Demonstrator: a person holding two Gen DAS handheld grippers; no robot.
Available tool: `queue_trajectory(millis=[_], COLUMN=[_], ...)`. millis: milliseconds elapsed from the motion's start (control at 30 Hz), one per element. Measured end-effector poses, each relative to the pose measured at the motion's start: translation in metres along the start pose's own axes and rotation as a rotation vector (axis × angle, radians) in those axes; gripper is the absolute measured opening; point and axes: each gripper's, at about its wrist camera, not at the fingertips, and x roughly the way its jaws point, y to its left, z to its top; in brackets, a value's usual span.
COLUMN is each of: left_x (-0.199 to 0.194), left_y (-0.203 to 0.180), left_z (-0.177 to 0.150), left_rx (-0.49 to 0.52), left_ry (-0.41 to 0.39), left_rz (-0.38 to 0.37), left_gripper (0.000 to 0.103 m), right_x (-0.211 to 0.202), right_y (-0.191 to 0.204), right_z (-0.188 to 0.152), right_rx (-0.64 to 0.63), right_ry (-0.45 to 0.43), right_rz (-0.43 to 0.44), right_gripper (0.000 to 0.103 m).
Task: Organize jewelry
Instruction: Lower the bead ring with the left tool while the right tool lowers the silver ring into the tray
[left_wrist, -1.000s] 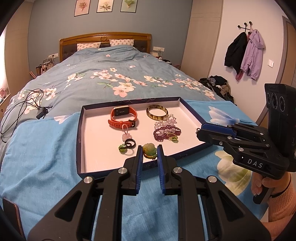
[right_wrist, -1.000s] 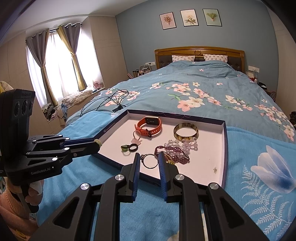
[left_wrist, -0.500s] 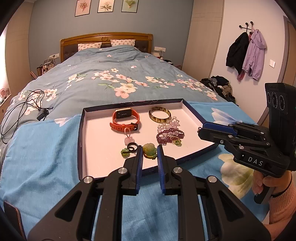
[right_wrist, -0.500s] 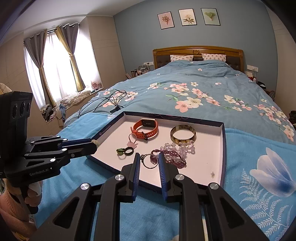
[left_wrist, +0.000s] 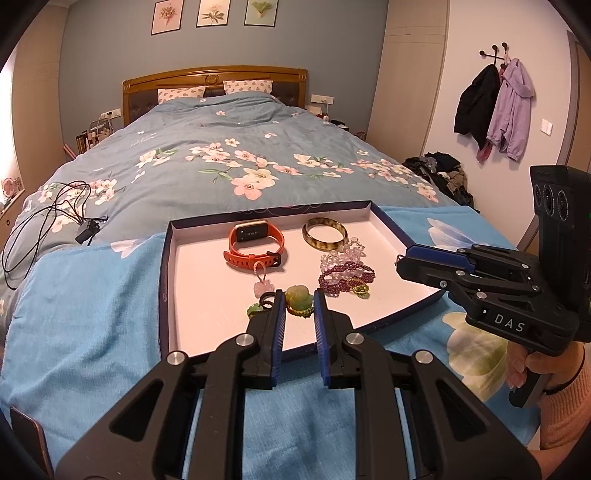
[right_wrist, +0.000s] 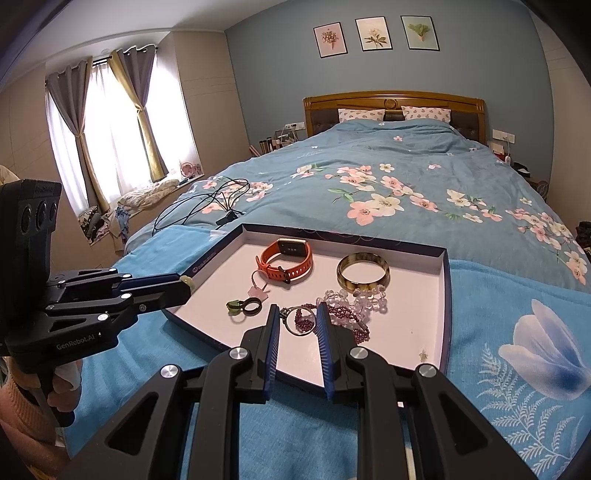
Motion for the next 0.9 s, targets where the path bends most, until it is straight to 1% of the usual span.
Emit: queue_trajectory(millis=[733,900], left_x=[0.013,0.015], left_y=[0.005,0.007], left_z=[0.005,0.005], left_rx=[-0.009,-0.008], left_ry=[0.006,0.005], left_rz=[0.011,0.016], left_gripper=[0.016,0.016], right_x=[0.006,0.014], right_y=[-0.001,-0.006], right_z=[0.004,0.006], right_rx=[-0.002,0.01], right_ry=[0.004,0.014], right_rz=[-0.004,-0.002], right_gripper=[0.018,0.018])
